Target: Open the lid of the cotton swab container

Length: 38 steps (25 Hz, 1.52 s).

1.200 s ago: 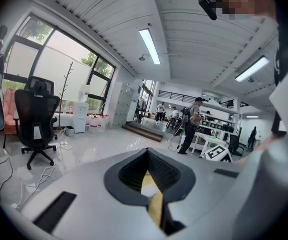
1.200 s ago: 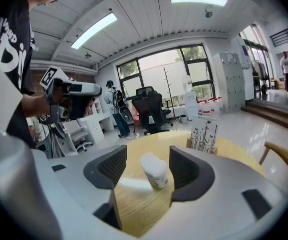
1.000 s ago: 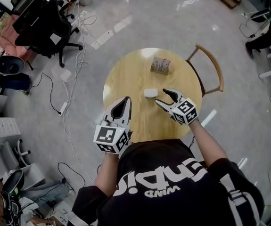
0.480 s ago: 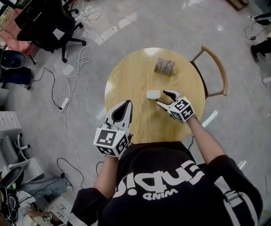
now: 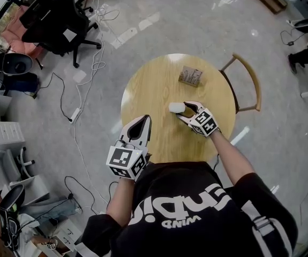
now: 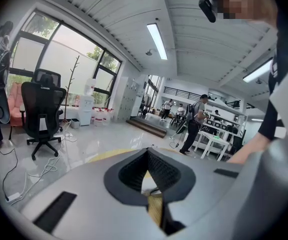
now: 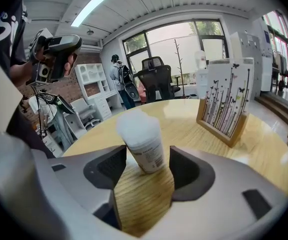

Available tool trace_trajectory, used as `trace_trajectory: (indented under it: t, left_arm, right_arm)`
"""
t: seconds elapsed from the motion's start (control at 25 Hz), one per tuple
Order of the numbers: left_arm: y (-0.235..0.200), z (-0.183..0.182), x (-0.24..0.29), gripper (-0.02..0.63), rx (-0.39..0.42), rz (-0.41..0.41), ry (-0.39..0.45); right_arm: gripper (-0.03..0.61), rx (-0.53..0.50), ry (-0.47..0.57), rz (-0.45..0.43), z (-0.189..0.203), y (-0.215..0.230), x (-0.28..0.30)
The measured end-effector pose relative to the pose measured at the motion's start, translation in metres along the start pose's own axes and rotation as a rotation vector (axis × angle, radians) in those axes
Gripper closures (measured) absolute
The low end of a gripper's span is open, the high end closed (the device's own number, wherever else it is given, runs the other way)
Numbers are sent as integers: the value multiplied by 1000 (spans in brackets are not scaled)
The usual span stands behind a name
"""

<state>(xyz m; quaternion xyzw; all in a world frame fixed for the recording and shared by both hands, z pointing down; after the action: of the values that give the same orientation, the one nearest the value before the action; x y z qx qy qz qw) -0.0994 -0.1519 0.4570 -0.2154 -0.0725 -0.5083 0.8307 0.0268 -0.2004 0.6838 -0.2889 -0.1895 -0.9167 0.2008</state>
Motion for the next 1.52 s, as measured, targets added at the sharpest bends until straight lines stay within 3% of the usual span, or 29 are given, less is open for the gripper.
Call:
trace_trajectory:
  t: [1.52]
  left_arm:
    - [-13, 9, -8, 606, -17, -42, -16]
  right_arm:
    - [301, -53, -39, -11, -14, -6, 37]
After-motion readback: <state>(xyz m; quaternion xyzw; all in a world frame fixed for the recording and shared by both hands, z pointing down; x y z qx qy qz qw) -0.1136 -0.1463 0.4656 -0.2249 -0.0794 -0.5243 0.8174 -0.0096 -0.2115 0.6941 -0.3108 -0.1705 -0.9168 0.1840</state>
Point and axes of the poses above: the fingertips, and each gripper's own axes: x forward along the fingers, y to its right, z out of its underside, the point moved 1 cm from there along -x, backward along the fingers, and after that the axes turned 3 degrees about -z, right-handed, at the moved point
